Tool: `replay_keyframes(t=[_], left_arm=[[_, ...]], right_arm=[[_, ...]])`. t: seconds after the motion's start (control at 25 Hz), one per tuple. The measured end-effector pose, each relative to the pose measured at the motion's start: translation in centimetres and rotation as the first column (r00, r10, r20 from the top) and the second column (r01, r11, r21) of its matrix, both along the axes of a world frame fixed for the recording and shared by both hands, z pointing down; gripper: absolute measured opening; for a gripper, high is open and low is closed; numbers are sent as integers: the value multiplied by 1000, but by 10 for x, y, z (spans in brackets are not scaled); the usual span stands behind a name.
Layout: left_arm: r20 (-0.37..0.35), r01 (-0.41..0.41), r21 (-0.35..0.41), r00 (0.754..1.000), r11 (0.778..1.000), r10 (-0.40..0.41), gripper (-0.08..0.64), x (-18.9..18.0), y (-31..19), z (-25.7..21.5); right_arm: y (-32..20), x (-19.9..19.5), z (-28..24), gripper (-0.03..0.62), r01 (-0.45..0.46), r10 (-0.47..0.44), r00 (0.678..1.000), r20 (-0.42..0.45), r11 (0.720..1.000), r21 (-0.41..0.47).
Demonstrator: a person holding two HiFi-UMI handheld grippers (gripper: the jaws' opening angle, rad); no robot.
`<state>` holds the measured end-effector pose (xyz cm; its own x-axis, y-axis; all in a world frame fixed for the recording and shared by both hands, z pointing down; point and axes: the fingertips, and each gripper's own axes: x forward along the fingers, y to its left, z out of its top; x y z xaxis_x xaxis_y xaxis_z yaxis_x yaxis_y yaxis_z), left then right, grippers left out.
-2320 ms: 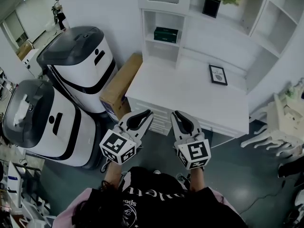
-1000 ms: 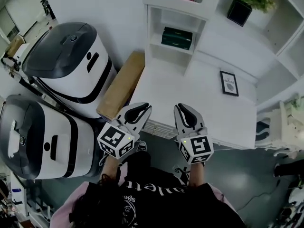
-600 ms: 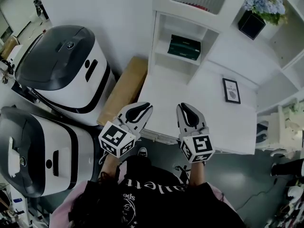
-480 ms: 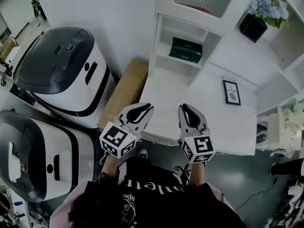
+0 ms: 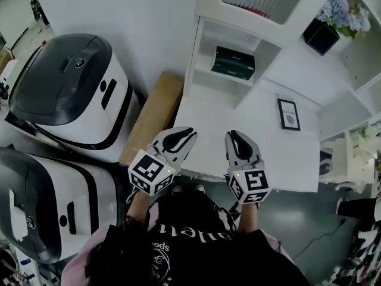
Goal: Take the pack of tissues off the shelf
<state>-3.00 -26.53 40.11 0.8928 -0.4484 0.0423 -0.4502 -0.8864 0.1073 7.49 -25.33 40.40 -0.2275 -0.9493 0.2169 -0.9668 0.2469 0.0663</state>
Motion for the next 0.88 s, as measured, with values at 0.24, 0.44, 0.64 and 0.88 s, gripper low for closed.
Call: replay_keyframes(t=[0.24, 0.44, 0.64, 0.88], left_arm=[[10, -5, 16, 1000, 1000, 5, 49, 17, -18, -1], [23, 12, 21, 1000, 1000, -12, 49, 31, -45, -4], [62, 28, 59, 998, 998, -32, 49, 52, -85, -5], [114, 74, 87, 990, 993, -84, 51, 83, -146, -2]], right_arm=[[-16, 14, 2, 67, -1, 1, 1000, 6, 1000, -5], [-35, 25, 0, 67, 13, -13, 1000, 7, 1000, -10], [-52, 39, -1, 67, 28, -28, 1000, -1, 1000, -10], [-65, 63, 7, 67, 22, -22, 1000, 1, 999, -30]])
